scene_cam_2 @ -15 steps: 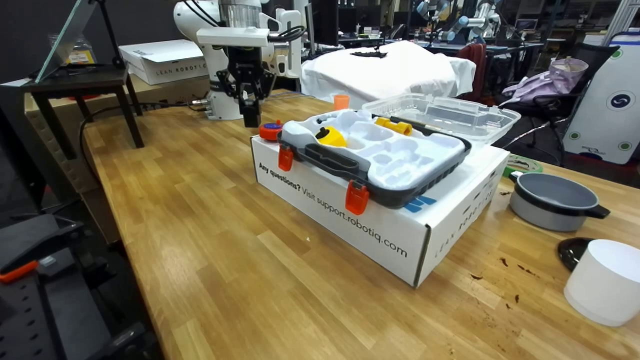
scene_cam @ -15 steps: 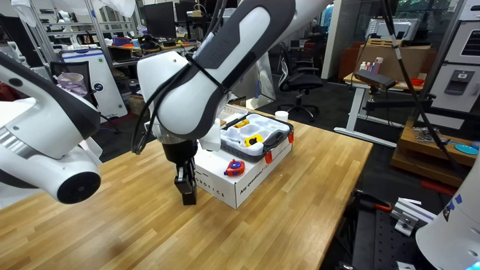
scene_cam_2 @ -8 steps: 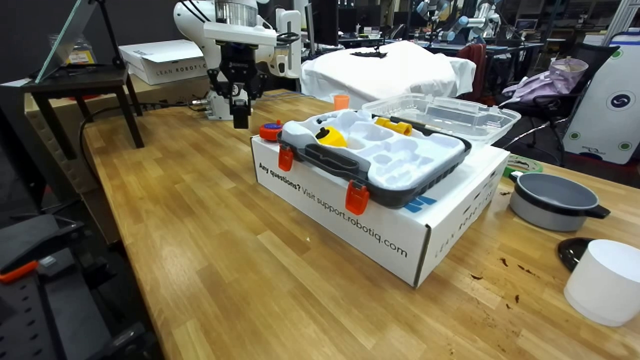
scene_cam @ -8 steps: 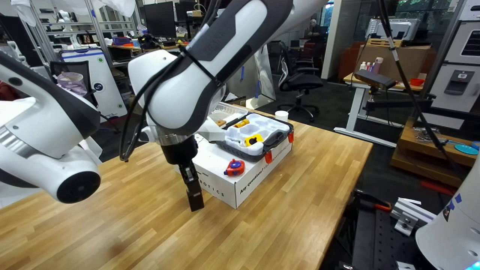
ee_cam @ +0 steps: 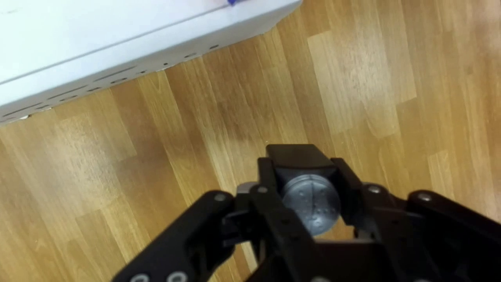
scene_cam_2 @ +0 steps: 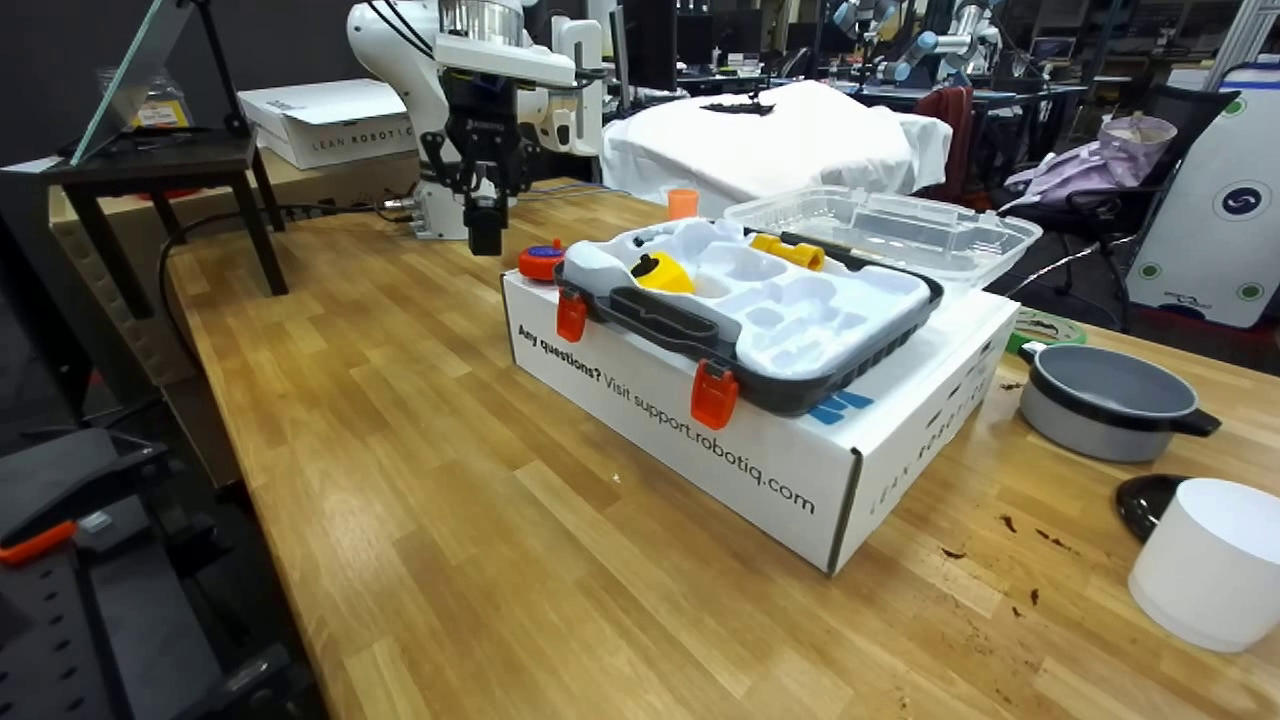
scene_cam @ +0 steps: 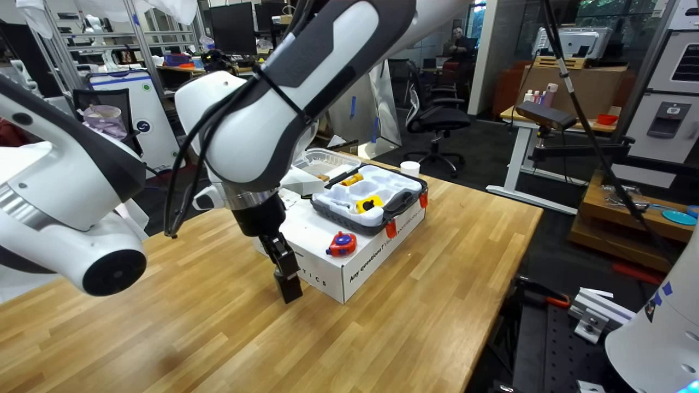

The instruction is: Pick up the black object from the left side of the table and place it on the white box

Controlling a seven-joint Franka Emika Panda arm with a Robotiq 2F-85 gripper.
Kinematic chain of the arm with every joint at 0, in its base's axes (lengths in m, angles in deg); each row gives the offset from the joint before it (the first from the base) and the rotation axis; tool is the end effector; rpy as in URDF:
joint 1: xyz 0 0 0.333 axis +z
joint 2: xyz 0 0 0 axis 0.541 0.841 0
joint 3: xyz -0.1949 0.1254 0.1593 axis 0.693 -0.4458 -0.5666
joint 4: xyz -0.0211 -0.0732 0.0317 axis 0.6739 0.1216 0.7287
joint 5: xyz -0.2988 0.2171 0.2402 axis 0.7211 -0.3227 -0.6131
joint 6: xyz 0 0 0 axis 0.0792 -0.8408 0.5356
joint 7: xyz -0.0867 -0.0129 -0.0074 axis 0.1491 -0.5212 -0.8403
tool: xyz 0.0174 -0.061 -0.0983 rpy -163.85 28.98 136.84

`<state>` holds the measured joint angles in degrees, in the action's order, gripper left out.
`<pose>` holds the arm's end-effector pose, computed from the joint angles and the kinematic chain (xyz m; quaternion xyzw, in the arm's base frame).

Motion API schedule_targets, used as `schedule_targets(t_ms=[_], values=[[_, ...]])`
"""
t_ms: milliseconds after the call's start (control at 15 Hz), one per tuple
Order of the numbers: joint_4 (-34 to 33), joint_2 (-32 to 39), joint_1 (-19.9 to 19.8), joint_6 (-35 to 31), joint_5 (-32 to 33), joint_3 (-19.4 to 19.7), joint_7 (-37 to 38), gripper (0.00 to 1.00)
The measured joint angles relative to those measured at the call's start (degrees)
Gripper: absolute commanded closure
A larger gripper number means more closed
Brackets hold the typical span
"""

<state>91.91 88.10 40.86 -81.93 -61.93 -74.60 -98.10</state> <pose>0.6214 0.2210 0.1698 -0.8259 -0.5546 0.0989 0.0223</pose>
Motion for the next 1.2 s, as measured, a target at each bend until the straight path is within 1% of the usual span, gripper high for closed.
schedule_targets(t_ms=[67,400,667,867,933,1067,1200], values=[[-0.02,0.0,0.0,0.04,0.0,0.0,-0.02,0.86],[-0.44,0.09,0.01,-0.31,-0.01,0.03,0.07,0.86],[-4.12,1.07,0.0,-0.26,1.68,0.57,-0.2,0.86],[-6.88,2.81,-0.09,0.62,2.51,0.83,-3.73,0.86],[-7.6,3.48,-0.2,1.32,2.52,0.85,-6.08,0.61],[-8.77,4.63,-0.53,2.93,2.52,0.85,-10.03,0.61],[-9.42,5.02,-0.62,3.34,2.52,0.84,-11.14,0.61]])
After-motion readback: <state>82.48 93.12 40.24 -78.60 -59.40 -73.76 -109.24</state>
